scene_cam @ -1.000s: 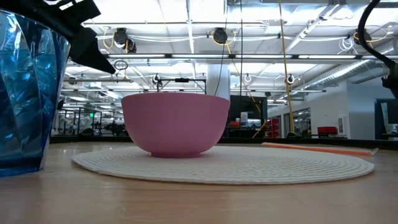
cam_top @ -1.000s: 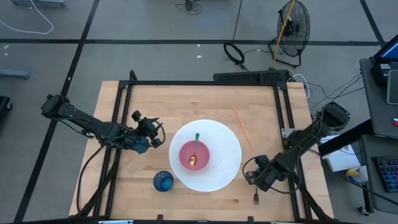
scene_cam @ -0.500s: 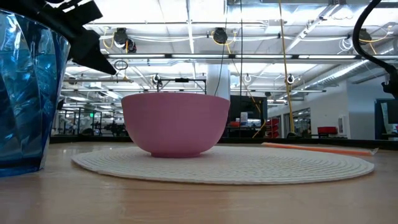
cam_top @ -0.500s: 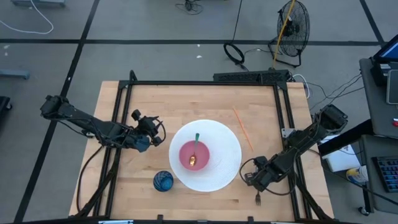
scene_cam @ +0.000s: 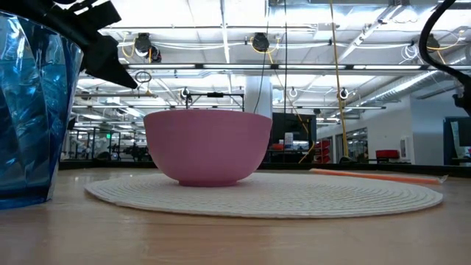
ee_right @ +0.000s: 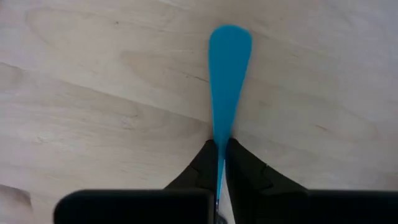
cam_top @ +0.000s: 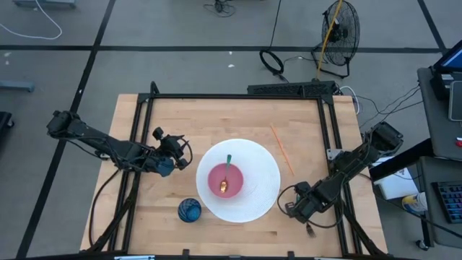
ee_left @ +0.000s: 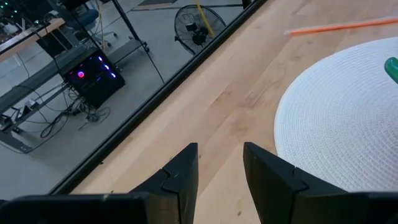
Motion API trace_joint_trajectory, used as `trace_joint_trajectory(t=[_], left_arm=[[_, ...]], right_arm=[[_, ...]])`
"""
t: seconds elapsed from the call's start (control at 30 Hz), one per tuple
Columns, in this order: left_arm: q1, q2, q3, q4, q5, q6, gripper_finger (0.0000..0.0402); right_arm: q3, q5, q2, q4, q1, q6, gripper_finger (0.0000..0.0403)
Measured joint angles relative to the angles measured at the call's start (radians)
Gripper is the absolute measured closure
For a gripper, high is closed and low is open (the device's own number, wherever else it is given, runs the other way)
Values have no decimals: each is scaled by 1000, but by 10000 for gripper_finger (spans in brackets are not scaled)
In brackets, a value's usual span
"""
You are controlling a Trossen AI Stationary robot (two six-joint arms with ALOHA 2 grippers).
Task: Pick & Place Utensil
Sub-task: Put the blue fork into the pink bowl
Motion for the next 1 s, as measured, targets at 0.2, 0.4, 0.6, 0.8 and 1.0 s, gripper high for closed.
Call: trace_joint_trajectory(t=[0.2, 0.4, 0.6, 0.8, 1.0], left_arm=[[0, 0, 0, -4, 0, -4, 268], [0, 0, 0, -6, 0, -6, 268], [0, 0, 0, -6, 0, -9, 268], [0, 0, 0, -5, 0, -14, 268], [0, 0, 0, 3, 0, -12, 268]], right_arm=[[0, 93, 0, -24, 1, -67, 395], [0, 185, 0, -23, 3, -131, 400], [0, 351, -31, -11, 0, -183, 401], [-5, 474, -95, -34, -1, -228, 400], [-2, 383, -111, -49, -19, -229, 400]])
